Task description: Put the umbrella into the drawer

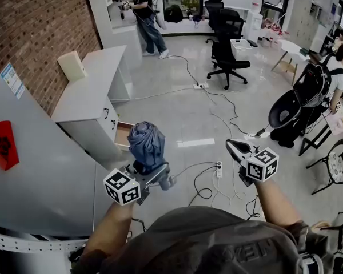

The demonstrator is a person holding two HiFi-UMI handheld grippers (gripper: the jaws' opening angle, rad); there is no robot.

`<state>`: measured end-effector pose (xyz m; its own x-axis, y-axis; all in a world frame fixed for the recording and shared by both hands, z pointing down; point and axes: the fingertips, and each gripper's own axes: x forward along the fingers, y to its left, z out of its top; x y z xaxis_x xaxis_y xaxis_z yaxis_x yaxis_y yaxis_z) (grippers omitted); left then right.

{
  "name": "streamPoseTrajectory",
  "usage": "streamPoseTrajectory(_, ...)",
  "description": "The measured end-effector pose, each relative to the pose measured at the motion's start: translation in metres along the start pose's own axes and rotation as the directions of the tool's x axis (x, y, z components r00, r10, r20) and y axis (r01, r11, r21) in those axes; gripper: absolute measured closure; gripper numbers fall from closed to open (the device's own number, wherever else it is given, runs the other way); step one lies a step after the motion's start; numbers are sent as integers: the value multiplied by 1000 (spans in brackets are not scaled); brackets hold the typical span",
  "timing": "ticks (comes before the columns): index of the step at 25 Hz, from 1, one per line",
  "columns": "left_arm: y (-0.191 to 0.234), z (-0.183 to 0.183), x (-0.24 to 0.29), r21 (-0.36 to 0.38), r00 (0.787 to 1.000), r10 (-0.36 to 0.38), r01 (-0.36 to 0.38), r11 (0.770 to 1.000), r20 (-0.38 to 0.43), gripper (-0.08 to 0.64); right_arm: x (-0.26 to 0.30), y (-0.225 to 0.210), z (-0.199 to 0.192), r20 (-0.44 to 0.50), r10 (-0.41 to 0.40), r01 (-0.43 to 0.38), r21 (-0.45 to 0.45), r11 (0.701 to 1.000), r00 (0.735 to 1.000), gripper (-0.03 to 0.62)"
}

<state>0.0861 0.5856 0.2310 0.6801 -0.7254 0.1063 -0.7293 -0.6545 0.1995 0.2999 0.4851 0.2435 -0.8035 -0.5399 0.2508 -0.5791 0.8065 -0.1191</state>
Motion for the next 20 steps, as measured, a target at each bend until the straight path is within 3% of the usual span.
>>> streamPoseTrajectory(8, -24, 7, 26, 7, 1000, 21, -22, 1000, 14, 308, -32, -27, 8, 27, 10, -10, -11, 1000, 1000, 600)
streamPoseTrajectory(20, -61, 5, 110, -3, 998, 46, -46, 999, 29, 308, -85, -112, -5, 23, 27, -27, -10, 1000, 999, 600)
